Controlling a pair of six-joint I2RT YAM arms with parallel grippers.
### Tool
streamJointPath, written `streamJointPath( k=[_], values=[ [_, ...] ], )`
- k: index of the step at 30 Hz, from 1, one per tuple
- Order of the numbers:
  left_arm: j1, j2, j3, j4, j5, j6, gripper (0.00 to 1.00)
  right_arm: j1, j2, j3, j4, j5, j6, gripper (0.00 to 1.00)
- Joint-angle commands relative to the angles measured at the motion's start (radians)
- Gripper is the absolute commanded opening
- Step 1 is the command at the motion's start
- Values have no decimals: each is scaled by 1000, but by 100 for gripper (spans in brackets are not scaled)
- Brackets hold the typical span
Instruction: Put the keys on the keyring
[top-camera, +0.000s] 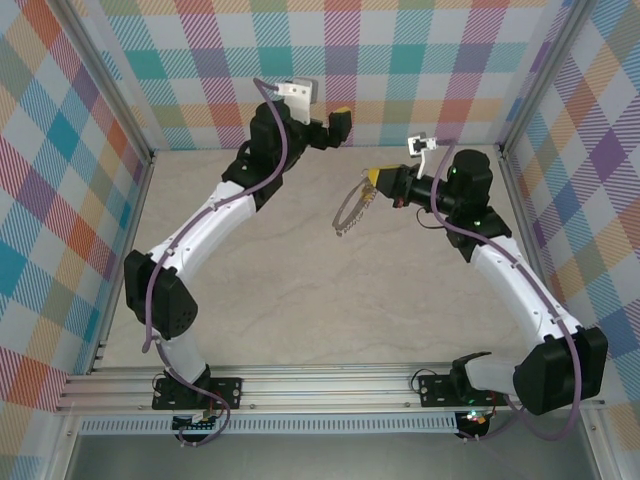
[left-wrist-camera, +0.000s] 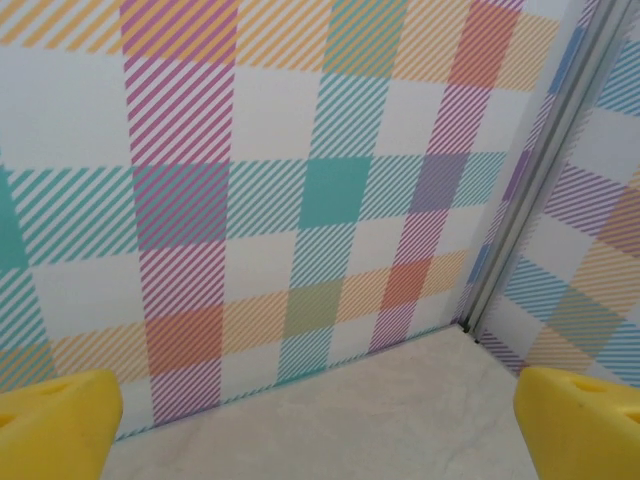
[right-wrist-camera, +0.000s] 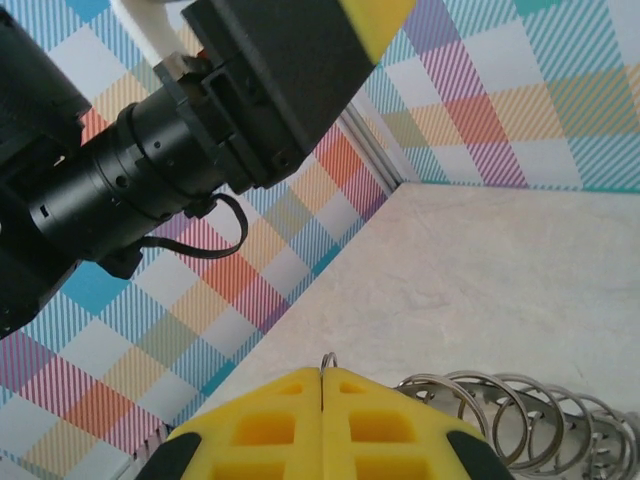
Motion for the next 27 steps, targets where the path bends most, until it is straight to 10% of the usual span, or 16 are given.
streamJointPath(
  k=[1, 27],
  values=[
    [0, 27, 95, -66, 55, 31, 100, -2, -1, 63, -32, -27, -98, 0],
    [-3, -113, 20, -274, 369, 124, 100, -2, 61, 220, -87, -117, -228, 0]
  ],
)
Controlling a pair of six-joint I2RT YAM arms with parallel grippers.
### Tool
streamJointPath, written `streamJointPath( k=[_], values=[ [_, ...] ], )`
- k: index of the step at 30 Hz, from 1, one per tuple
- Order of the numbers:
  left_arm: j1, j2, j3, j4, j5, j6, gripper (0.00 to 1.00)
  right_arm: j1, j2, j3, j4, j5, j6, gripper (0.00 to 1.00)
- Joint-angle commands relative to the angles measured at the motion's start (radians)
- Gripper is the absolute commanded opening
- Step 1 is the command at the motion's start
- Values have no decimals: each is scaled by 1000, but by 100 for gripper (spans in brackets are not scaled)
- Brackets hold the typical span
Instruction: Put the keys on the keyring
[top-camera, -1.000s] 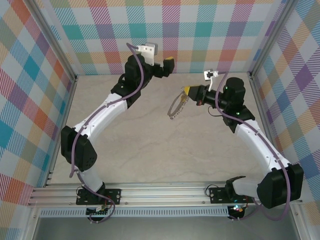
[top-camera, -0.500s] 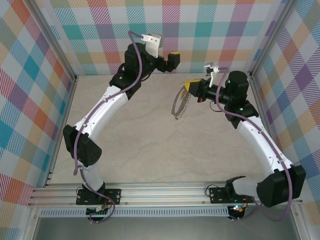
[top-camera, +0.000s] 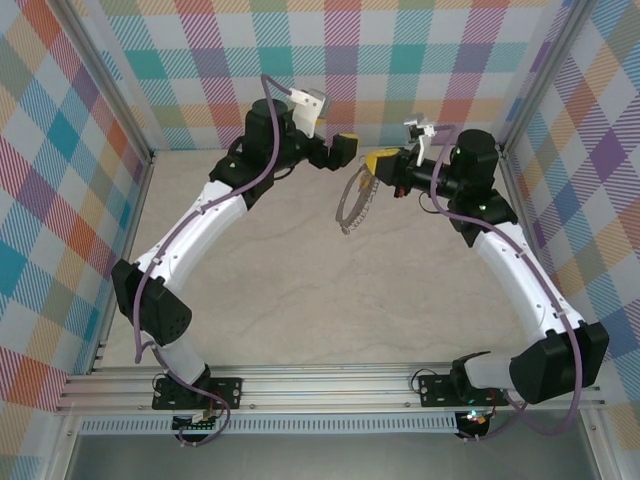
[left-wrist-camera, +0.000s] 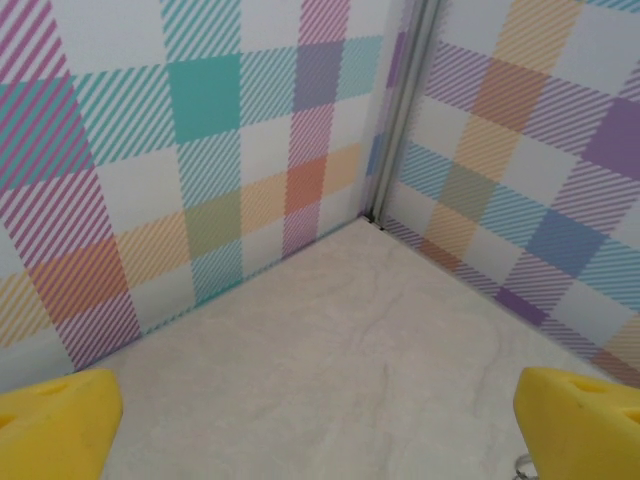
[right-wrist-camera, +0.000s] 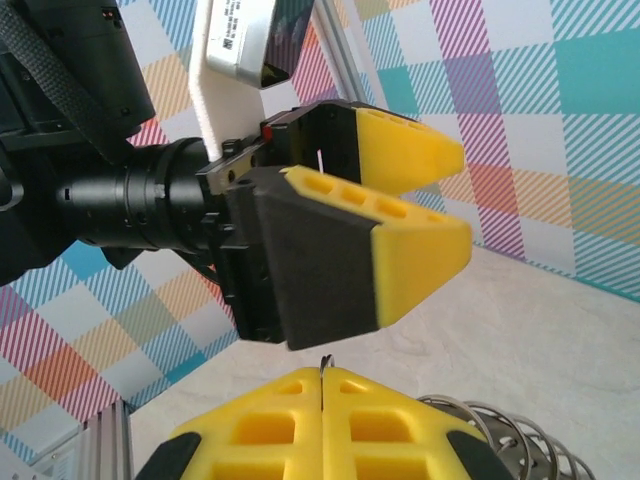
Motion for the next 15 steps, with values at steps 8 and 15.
streamJointPath(
  k=[8, 15],
  values=[
    [-16, -56, 0, -52, 226, 80, 100, -13, 2, 78, -25, -114, -87, 0],
    [-20, -33, 33, -180, 307, 160, 96, -35, -4, 91, -45, -170, -92, 0]
  ],
)
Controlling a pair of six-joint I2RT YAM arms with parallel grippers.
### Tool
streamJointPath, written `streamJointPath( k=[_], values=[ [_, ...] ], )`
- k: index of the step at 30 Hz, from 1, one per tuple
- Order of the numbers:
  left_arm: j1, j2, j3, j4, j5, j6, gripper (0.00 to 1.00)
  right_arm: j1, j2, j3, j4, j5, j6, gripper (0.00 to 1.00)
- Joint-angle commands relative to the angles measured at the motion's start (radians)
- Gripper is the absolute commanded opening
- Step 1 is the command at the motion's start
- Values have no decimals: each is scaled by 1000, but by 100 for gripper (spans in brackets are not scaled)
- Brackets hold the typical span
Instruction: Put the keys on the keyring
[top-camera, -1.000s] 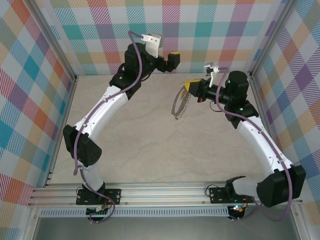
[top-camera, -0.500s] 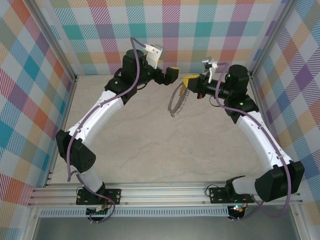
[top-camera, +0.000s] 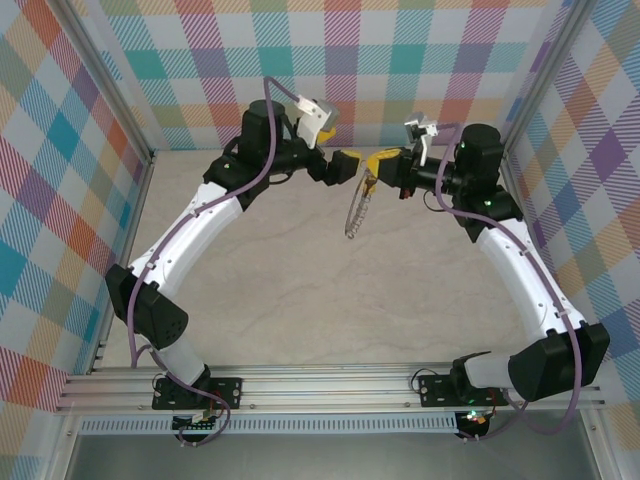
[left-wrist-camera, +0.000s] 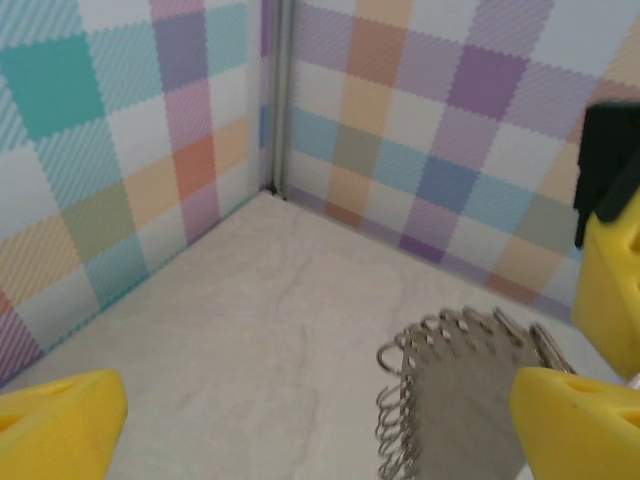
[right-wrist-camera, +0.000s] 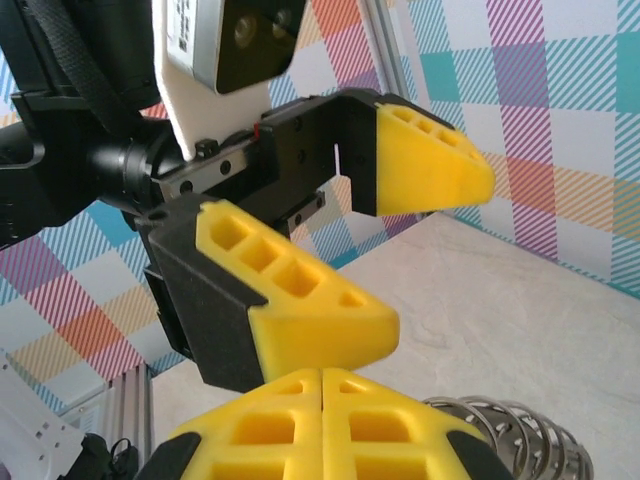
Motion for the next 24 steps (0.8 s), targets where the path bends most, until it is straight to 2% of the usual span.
streamJointPath(
  k=[1, 4, 13, 19, 24],
  values=[
    [-12, -12, 34, -83, 91, 68, 93, -9, -9, 43, 25, -62, -25, 0],
    [-13, -27, 25, -101, 123, 96, 87, -10, -7, 34, 41, -73, -11, 0],
    [-3, -72, -23, -73, 193, 115, 78, -13, -16, -5, 60, -74, 9, 0],
    [51, -104, -90, 52, 226, 9, 77, -14, -27, -29, 66, -64, 9, 0],
    [79, -108, -115, 144, 368, -54, 77, -15, -24, -43, 88, -82, 27, 0]
  ],
)
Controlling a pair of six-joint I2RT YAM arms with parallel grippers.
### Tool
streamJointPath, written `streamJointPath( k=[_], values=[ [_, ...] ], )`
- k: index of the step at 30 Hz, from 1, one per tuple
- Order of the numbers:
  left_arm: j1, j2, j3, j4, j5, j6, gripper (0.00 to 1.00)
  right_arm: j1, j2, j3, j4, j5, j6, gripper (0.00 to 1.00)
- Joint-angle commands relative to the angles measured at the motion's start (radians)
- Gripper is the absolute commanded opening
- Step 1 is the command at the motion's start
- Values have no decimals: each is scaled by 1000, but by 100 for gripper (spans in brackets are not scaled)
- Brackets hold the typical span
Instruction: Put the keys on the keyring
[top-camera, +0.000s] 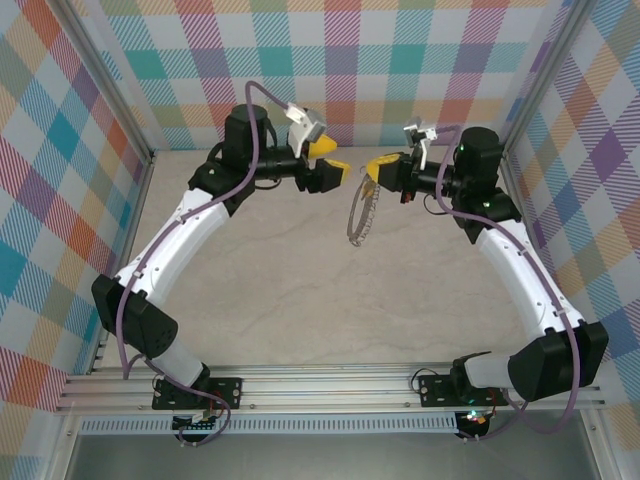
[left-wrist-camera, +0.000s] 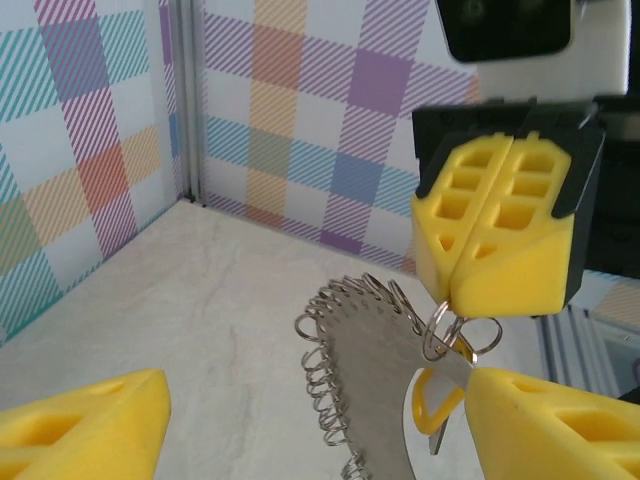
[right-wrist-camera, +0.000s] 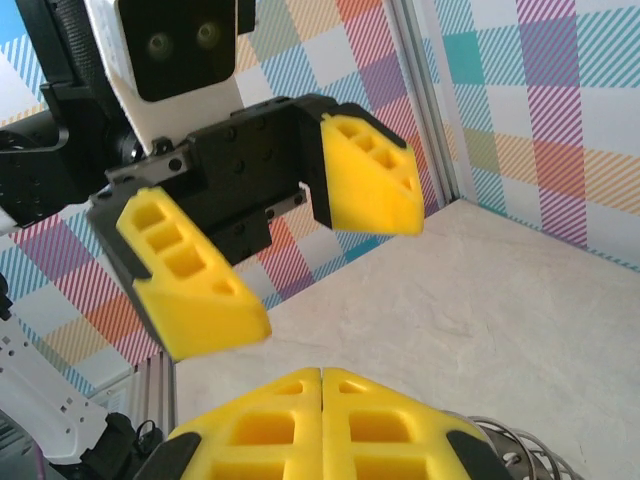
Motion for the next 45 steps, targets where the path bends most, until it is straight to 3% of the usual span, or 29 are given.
streamJointPath(
  k=[1, 6, 15, 45],
  values=[
    [12, -20, 0, 82, 137, -52, 76, -4, -22, -8, 79, -40, 18, 0],
    [10, 26, 47, 41, 219, -50, 67, -4, -11, -12, 124, -69, 59, 0],
    [-15, 82, 112, -50, 234, -16, 59, -4, 12, -3, 193, -114, 124, 0],
    [-59, 113, 133, -22, 263, -25, 52, 5, 34, -13, 223, -141, 152, 0]
  ],
)
